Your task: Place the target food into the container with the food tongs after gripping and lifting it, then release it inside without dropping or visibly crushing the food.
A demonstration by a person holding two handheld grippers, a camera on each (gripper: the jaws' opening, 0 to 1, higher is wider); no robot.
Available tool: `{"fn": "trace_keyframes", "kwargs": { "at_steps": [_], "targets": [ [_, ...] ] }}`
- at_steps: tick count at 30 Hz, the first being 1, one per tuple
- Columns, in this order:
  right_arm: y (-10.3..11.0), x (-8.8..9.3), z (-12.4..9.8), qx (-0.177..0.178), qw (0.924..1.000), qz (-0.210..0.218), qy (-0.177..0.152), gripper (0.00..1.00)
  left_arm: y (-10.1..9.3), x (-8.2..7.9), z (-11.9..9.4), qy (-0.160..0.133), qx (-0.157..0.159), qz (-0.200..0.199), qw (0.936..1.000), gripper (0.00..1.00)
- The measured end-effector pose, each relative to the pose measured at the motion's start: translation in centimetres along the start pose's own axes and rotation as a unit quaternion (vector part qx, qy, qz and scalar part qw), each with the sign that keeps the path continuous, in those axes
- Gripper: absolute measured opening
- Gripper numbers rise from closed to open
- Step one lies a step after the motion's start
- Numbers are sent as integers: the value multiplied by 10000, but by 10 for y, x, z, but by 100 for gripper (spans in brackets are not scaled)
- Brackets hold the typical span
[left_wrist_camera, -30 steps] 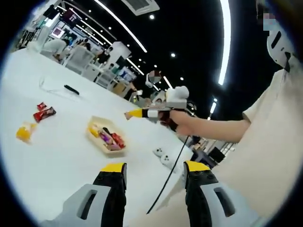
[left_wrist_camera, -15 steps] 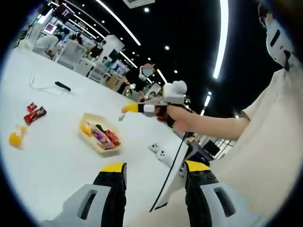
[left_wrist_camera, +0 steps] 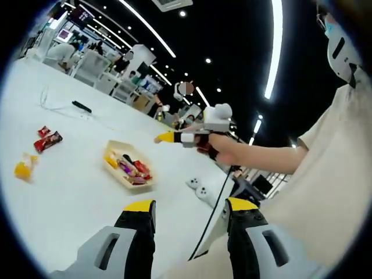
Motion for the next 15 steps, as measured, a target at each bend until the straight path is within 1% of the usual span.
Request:
{"fn": "trace_keyframes", "kwargs": {
  "at_steps": [2, 6, 9, 11, 15],
  "targets": [
    [3, -2, 2, -35, 10000, -40, 21, 26, 1, 0, -3, -55, -51, -2, 10000, 47],
    [4, -3, 3, -50, 10000, -65, 30, 26, 2, 1, -4, -74, -67, -9, 10000, 47],
    [14, -10, 13, -179, 9996, -216, 69, 26, 6, 3, -16, -242, -233, -74, 9994, 47],
    [17, -12, 15, -219, 9994, -240, 86, 26, 7, 4, -19, -274, -271, -83, 9992, 47],
    [29, -20, 26, -366, 9987, -352, 97, 26, 10, 3, -30, -424, -429, -132, 9981, 47]
  ]
}}
Point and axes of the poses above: the point that each gripper's makers call its tool centre point, and the gripper's own axes: z roughly forward along the fingers, y roughly to its left, x roughly out of its underside, the point moved 6 cm from there along -z, roughly backward along the fingers, and after that the axes turned 3 degrees about -x, right-handed, at the moved point
